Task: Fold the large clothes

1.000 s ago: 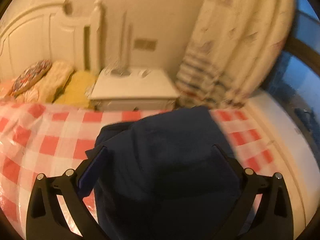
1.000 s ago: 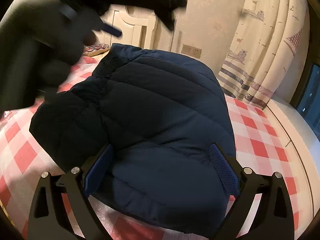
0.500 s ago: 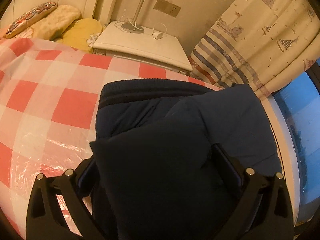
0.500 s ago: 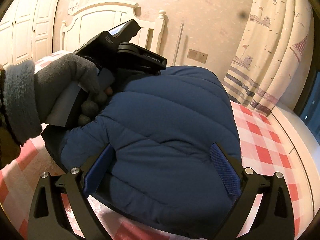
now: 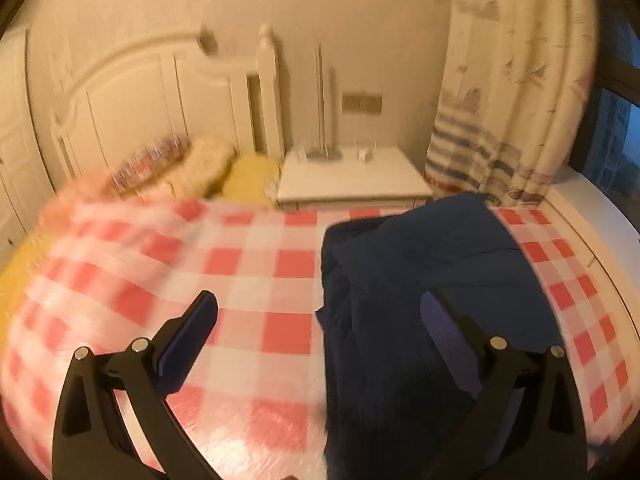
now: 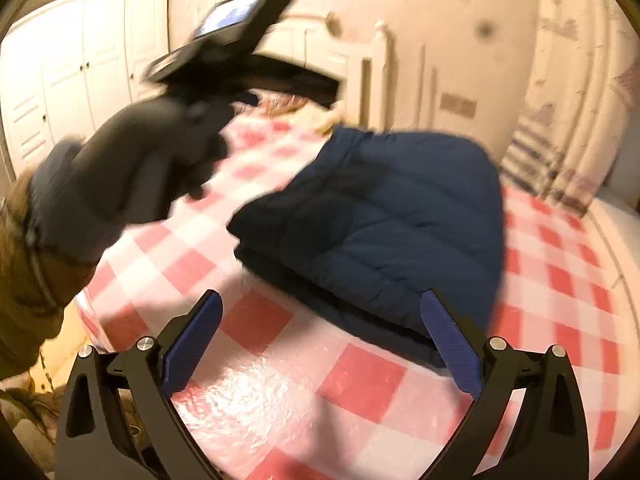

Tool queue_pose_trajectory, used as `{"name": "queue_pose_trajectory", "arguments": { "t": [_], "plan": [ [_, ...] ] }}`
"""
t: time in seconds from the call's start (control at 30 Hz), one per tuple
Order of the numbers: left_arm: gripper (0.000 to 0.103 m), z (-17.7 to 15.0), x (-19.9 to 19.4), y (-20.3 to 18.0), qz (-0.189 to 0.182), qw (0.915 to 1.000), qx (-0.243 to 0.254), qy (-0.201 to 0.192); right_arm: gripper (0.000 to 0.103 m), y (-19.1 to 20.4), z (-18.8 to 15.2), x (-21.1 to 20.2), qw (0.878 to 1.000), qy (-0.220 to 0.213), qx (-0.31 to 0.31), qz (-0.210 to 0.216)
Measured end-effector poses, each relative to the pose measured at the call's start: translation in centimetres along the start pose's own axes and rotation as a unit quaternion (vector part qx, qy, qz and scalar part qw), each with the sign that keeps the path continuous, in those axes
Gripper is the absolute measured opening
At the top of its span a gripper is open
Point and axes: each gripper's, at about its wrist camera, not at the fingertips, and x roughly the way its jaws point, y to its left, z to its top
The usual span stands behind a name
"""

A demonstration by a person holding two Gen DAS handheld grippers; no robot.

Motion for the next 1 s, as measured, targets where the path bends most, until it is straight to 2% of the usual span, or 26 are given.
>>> {"name": "queue_pose_trajectory", "arguments": {
  "t": [0.17,0.27,0.37,0.43,0.7,1.0],
  "plan": [
    [0.101,-2.5,-7.9,-0.3,0.059,0.9963,0.008,-0.062,0.098,-1.4,2.1,-5.6,0.995,-0.079,0.052,-0.032],
    [0.101,-4.3,-10.3,-0.6,0.056,0.9962,0.008,-0.067,0.098,-1.9,2.6,-7.8,0.990,-0.105,0.077,-0.048],
    [0.101,-6.8,-11.8,-0.6,0.017,0.9984,-0.002,-0.054,0.098,-1.8,2.6,-8.2,0.990,-0.093,0.084,-0.058],
    [0.101,-8.0,-12.1,-0.6,0.013,0.9987,-0.002,-0.049,0.098,-1.5,2.4,-7.9,0.991,-0.083,0.087,-0.064],
    [0.101,-11.4,-12.0,-1.2,0.015,0.9992,0.015,-0.035,0.098,-1.8,1.0,-5.9,0.991,-0.050,0.108,-0.062],
    [0.101,-12.2,-11.7,-1.0,0.023,0.9990,0.008,-0.037,0.098,-1.7,0.0,-3.8,0.991,-0.014,0.114,-0.062]
  ]
}}
